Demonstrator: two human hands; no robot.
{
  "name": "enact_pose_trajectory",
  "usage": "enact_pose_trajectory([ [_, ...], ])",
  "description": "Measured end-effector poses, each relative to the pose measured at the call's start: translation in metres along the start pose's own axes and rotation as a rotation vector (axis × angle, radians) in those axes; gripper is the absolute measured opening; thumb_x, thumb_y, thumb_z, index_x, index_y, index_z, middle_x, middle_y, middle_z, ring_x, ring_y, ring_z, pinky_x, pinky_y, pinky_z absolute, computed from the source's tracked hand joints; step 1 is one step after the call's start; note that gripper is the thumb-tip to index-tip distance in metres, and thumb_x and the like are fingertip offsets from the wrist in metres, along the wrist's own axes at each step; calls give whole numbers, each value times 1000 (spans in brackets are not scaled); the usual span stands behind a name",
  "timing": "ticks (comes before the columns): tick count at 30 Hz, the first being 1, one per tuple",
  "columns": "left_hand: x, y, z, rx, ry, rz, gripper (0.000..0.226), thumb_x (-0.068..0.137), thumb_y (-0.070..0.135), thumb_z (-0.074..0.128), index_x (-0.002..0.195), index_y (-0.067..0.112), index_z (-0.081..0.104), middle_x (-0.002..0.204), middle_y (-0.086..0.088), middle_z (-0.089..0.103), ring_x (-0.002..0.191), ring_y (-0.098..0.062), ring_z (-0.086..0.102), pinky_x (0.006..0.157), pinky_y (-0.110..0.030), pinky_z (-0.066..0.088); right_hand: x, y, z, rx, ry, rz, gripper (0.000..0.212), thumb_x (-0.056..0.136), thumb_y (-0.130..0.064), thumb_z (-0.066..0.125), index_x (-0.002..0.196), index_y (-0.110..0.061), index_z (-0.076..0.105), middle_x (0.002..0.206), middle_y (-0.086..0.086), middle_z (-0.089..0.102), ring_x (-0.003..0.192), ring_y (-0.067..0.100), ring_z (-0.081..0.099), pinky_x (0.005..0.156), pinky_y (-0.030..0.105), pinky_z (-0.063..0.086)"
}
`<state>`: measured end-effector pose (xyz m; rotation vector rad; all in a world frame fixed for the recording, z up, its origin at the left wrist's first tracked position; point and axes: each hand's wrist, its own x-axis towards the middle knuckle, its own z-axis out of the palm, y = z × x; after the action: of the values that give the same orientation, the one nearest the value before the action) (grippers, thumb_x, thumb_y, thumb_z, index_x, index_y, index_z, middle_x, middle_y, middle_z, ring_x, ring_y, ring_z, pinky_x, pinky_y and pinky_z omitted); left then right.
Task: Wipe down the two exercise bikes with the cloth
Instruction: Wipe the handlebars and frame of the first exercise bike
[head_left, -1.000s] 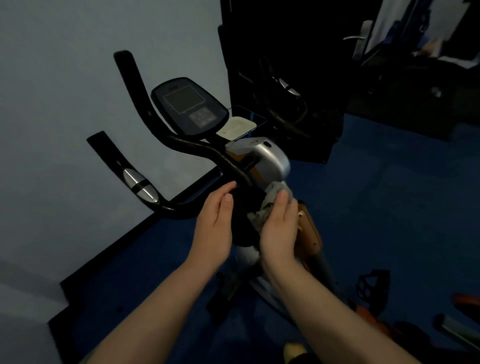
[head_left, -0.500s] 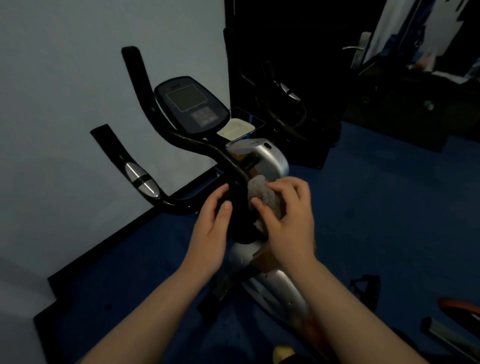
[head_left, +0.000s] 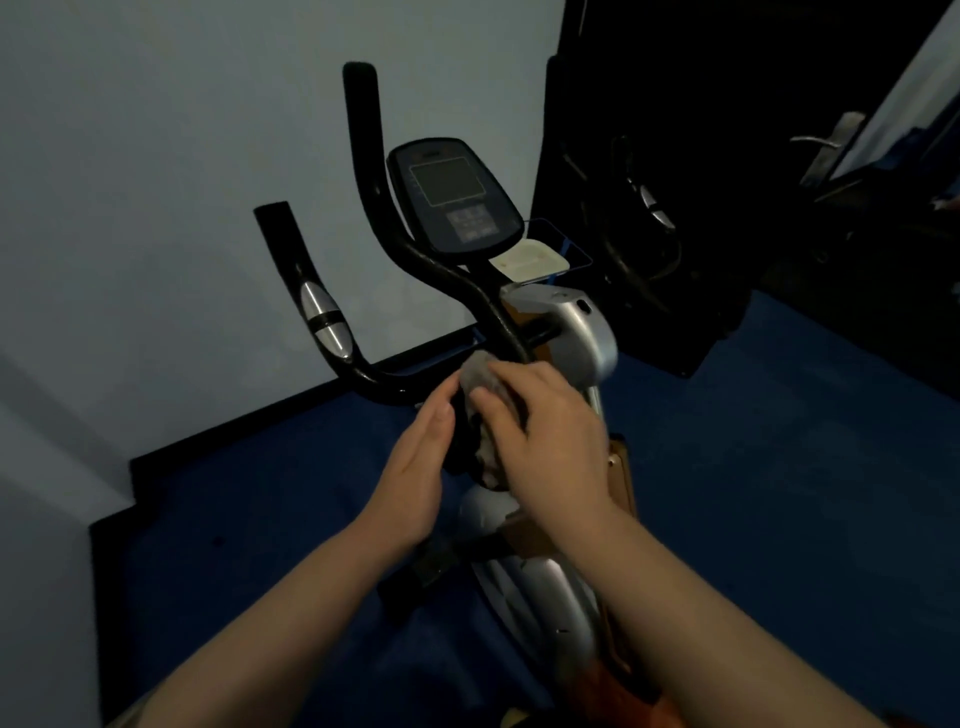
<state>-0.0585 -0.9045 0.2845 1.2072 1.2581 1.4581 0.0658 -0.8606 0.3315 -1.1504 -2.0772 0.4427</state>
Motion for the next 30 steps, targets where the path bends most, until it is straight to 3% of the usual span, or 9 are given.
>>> enact_pose_trajectory([
  [5, -3, 0, 2, 45, 21, 4, 46, 101, 45, 25, 143, 31, 39, 143, 15, 47, 133, 2, 40, 109, -11, 28, -35, -5, 6, 185, -32, 46, 31, 97, -35, 52, 127, -31, 60, 108, -13, 57, 100, 6, 55, 80, 30, 49],
  [9, -6, 1, 7, 67, 48, 28, 52, 98, 46, 23, 143, 29, 40, 140, 10, 51, 129, 2, 45, 102, -8, 32, -18, 4, 1, 245, -107, 102, 21, 95, -39, 54, 113, -36, 64, 99, -14, 57, 91, 1, 57, 80, 36, 51],
  [13, -7, 0, 9, 46, 72, 38, 49, 99, 43, 21, 142, 29, 41, 123, 15, 61, 119, -2, 54, 98, -11, 39, -39, -9, 10, 250, -8, 65, 26, 96, -35, 54, 121, -33, 63, 101, -16, 52, 91, 4, 56, 74, 29, 50],
  [15, -8, 1, 9, 23, 53, 29, 47, 100, 41, 21, 141, 30, 41, 126, 16, 61, 120, -3, 55, 97, -12, 40, -55, -2, 3, 309, -36, 54, 26, 96, -33, 56, 121, -30, 64, 98, -17, 52, 89, 5, 58, 72, 27, 50],
  [19, -5, 1, 13, 50, 94, 39, 48, 100, 40, 19, 139, 27, 44, 128, 9, 59, 120, -5, 54, 99, -14, 39, -28, 6, 1, 268, -61, 57, 24, 95, -33, 57, 116, -26, 68, 95, -12, 54, 84, 5, 58, 72, 36, 52],
  [22, -6, 0, 12, 71, 118, 42, 48, 99, 41, 18, 138, 30, 45, 123, 6, 60, 115, -7, 56, 101, -23, 41, -41, -8, 12, 346, 5, 86, 26, 96, -32, 55, 119, -27, 66, 96, -13, 51, 85, 8, 58, 71, 36, 52],
  [26, -6, 4, 9, 57, 63, 14, 48, 98, 44, 20, 138, 33, 43, 139, 1, 52, 128, -11, 48, 112, -37, 36, -54, 7, 0, 359, -38, 61, 29, 93, -32, 59, 118, -22, 68, 95, -15, 52, 89, 7, 58, 74, 27, 51],
  [30, -4, 5, 9, 59, 87, 12, 44, 104, 37, 15, 134, 32, 47, 117, 0, 61, 109, -10, 57, 101, -30, 42, -35, -6, 9, 381, -14, 86, 27, 94, -27, 61, 119, -22, 68, 95, -12, 52, 87, 6, 58, 75, 32, 52],
])
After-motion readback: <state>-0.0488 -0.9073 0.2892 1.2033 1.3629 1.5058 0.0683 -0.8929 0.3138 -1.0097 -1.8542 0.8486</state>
